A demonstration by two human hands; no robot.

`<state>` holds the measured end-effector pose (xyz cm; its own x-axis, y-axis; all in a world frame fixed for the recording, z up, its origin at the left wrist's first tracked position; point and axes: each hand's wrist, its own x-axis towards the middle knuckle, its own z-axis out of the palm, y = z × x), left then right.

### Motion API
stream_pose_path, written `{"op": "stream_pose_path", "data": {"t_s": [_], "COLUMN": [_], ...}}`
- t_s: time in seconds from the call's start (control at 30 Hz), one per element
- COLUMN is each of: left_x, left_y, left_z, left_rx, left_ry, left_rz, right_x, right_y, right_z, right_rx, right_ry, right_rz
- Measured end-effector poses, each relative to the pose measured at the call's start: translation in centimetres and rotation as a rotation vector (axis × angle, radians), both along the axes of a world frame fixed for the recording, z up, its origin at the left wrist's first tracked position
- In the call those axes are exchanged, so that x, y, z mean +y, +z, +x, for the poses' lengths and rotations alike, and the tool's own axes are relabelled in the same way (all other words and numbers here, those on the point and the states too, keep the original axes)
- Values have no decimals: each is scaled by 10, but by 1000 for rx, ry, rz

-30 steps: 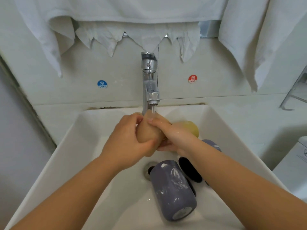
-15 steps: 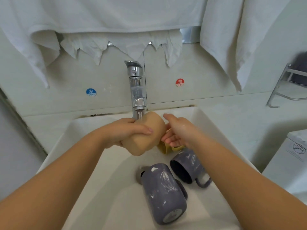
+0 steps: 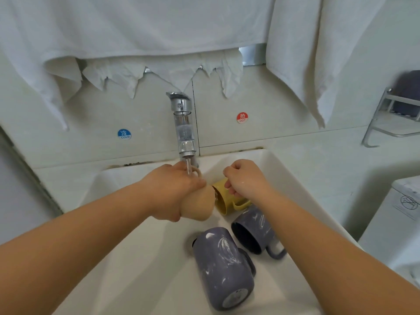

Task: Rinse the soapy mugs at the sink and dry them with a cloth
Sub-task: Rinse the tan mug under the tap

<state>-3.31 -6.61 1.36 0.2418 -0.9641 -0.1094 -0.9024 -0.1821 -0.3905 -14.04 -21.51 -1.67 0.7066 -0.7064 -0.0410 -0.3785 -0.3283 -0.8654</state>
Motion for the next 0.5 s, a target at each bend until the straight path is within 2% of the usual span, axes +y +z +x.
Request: {"op": "stream_pose_path", "data": {"t_s": [0.13,0.27,0.37,0.5], "left_x": [8,16,22,38], "left_y": [-11,-23,-33,-46], "left_z": [5,11,16,15], "left_rx": [-92,-194,-139,25], "left_ry": [-128,-322,-376,-260], "left_rz": [-48,-291,-424,-476], "right_x": [-1,-2,-2,-2], "right_y": [-3,-5,-6,-7], "right_z": [1,2,2,2], "right_rx": [-4,-20,-18,-24], "right_ry": [12,13,23,39], "right_rz": [5,0,2,-9]}}
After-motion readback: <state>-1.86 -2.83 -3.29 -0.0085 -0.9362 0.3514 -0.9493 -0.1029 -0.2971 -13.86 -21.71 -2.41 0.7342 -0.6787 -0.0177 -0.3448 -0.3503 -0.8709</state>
